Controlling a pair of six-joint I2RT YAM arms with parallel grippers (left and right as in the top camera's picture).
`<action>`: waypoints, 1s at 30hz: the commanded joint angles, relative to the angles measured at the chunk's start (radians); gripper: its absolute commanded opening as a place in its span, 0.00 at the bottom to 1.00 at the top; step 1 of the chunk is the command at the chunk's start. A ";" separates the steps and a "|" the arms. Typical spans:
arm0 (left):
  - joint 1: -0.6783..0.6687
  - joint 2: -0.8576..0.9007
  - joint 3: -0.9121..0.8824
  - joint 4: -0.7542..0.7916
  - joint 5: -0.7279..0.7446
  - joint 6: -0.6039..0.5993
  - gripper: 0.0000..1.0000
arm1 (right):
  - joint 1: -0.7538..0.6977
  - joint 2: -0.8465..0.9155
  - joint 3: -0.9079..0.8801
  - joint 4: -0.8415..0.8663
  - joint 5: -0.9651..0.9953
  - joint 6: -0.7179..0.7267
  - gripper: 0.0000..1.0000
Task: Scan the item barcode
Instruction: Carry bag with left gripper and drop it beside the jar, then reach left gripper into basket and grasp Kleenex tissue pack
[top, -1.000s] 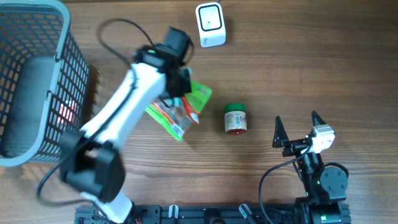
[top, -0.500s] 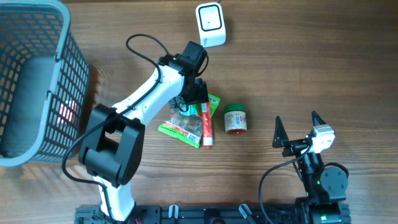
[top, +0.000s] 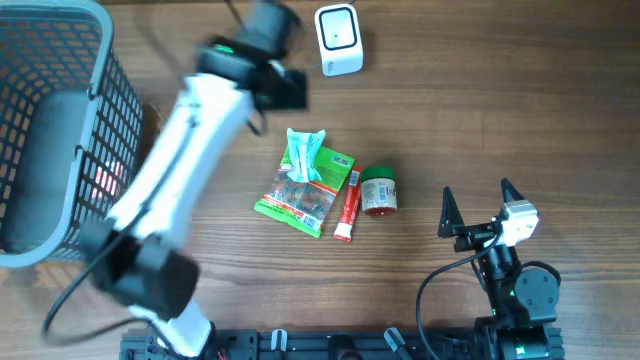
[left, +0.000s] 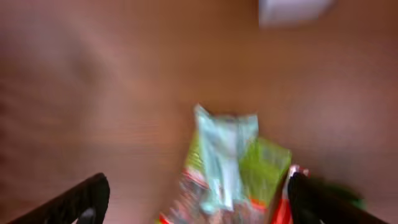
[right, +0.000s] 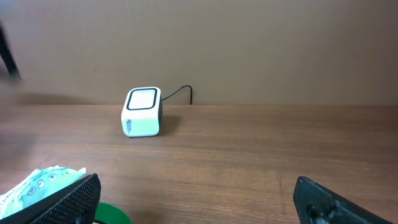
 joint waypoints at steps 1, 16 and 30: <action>0.203 -0.150 0.167 -0.041 -0.120 0.039 0.94 | -0.004 -0.002 -0.001 0.003 0.010 -0.009 1.00; 1.024 -0.133 0.175 -0.132 -0.006 0.122 1.00 | -0.004 -0.002 -0.001 0.003 0.010 -0.009 1.00; 1.040 0.283 0.175 -0.305 0.283 0.566 1.00 | -0.004 -0.002 -0.001 0.003 0.010 -0.009 1.00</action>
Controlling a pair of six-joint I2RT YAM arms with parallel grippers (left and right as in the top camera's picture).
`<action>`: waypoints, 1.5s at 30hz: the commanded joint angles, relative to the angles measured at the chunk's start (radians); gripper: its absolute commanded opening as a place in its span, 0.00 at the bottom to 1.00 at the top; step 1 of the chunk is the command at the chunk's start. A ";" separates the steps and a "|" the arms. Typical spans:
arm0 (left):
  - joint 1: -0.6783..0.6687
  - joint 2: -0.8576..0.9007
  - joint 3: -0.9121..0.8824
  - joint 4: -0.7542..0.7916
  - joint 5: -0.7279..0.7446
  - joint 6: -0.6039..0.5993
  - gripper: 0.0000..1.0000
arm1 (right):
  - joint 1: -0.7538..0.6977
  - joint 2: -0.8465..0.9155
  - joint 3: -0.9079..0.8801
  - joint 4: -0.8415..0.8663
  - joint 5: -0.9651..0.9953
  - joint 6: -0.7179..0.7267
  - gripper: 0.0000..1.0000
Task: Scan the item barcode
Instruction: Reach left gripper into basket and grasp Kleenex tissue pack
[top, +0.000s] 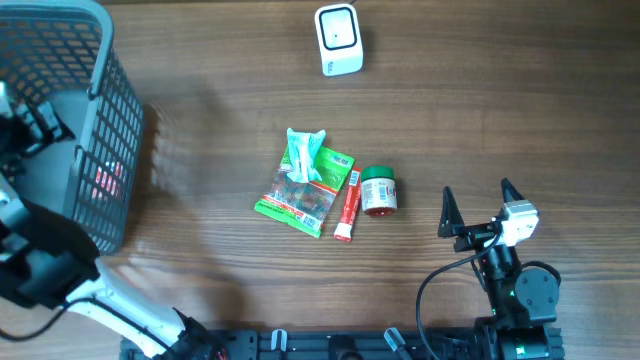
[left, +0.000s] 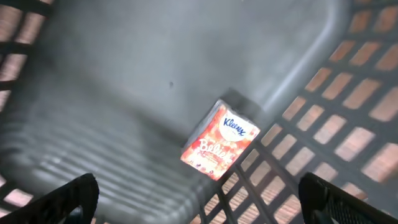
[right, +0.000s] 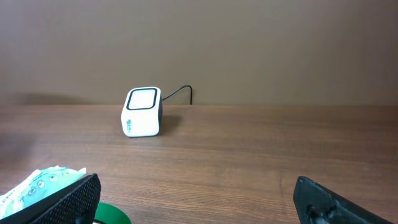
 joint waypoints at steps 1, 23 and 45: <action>-0.002 0.076 -0.002 -0.024 0.034 0.050 1.00 | -0.004 -0.002 -0.001 0.003 0.010 -0.009 1.00; -0.006 0.140 -0.322 0.235 -0.049 -0.015 0.78 | -0.004 -0.002 -0.001 0.003 0.010 -0.009 1.00; 0.015 0.081 -0.182 0.216 -0.017 -0.076 1.00 | -0.004 -0.002 -0.001 0.003 0.010 -0.009 1.00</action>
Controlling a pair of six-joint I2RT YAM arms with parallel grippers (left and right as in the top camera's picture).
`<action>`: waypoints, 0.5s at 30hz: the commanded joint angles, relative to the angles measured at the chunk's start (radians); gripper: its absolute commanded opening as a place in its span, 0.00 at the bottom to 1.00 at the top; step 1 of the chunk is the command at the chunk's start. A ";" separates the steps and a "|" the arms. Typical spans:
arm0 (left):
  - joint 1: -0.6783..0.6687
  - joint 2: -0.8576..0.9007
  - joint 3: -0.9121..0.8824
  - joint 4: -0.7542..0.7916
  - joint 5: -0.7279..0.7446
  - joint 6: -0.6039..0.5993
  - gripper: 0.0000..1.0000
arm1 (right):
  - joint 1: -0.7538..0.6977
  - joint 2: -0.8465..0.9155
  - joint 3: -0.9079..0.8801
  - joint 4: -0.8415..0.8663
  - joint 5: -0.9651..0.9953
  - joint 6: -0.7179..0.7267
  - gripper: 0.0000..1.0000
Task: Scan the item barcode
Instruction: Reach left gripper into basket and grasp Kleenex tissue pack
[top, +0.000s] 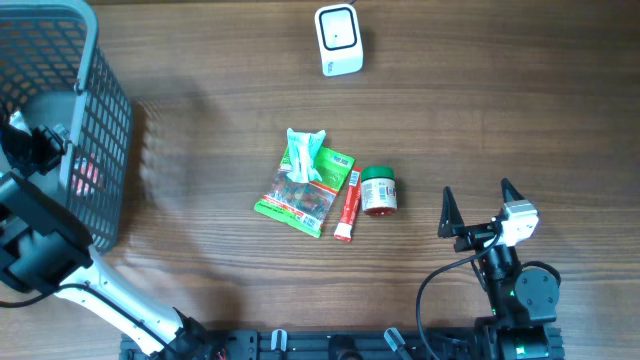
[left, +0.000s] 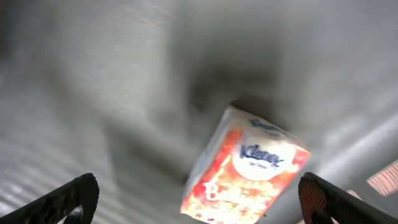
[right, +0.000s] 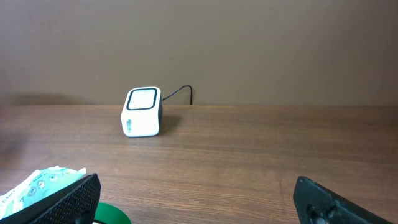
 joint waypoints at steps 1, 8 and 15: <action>0.001 -0.034 -0.043 0.011 0.087 0.095 1.00 | -0.004 -0.002 -0.001 0.003 0.010 -0.009 1.00; -0.023 -0.034 -0.219 0.150 0.086 0.114 0.87 | -0.004 -0.002 -0.001 0.003 0.010 -0.009 1.00; -0.021 -0.054 -0.197 0.187 0.057 0.114 0.43 | -0.004 -0.002 -0.001 0.003 0.010 -0.009 1.00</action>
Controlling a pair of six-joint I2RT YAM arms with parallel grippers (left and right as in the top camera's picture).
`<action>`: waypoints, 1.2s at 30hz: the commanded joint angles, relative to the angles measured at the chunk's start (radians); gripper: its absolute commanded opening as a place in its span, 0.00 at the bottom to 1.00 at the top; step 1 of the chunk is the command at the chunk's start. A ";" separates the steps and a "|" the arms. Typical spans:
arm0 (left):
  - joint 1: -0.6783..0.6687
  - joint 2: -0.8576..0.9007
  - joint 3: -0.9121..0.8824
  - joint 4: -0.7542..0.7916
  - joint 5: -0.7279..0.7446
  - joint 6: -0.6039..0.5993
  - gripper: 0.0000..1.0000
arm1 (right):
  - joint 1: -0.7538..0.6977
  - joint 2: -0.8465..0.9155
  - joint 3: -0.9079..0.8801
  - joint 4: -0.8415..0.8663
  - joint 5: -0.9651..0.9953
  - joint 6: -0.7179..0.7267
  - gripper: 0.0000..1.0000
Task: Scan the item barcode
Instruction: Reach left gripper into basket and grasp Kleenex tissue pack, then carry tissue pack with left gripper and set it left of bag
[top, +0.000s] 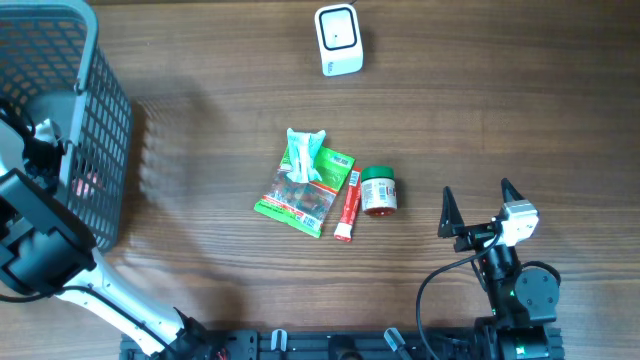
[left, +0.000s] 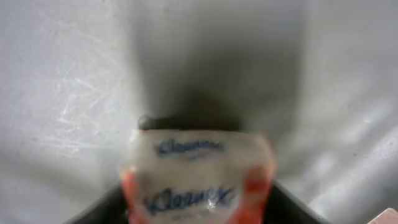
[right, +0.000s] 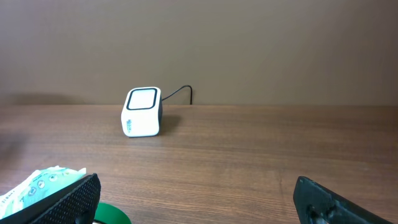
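Note:
A Kleenex tissue pack (left: 198, 168), white and orange-red, lies on the grey floor of the basket (top: 105, 70) and shows blurred and large in the left wrist view. My left gripper (left: 199, 210) is down inside the basket, open, with one dark finger on each side of the pack; contact cannot be told. In the overhead view the left gripper (top: 45, 140) sits behind the basket's mesh wall. The white scanner (top: 338, 40) stands at the table's far edge, also seen as the scanner (right: 143, 112). My right gripper (top: 477, 195) rests open at the front right, holding nothing.
In the table's middle lie a green snack bag (top: 305, 195), a teal packet (top: 305, 148) on top of it, a red tube (top: 348, 205) and a green-lidded jar (top: 379, 190). The left arm rises from the front left into the basket.
The left gripper has come lower onto the tissue pack. The pack was ahead and tilted; now it fills the view between the fingers. The right arm has not moved.
The left arm was stretched over the table near the scanner, gripper open above the items in the middle. Then it was over the basket with the tissue pack below. It came closer, and now its fingers straddle the pack. The right gripper stayed open and still.

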 joint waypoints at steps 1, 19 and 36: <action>-0.001 -0.032 0.052 -0.015 -0.015 0.003 0.41 | -0.004 -0.002 -0.001 0.003 0.010 -0.010 1.00; -0.156 -0.689 0.235 -0.197 0.313 -0.237 0.39 | -0.004 -0.002 -0.001 0.003 0.010 -0.009 1.00; -0.687 -0.694 -0.352 -0.090 0.189 -0.235 0.40 | -0.004 -0.002 -0.001 0.003 0.010 -0.009 1.00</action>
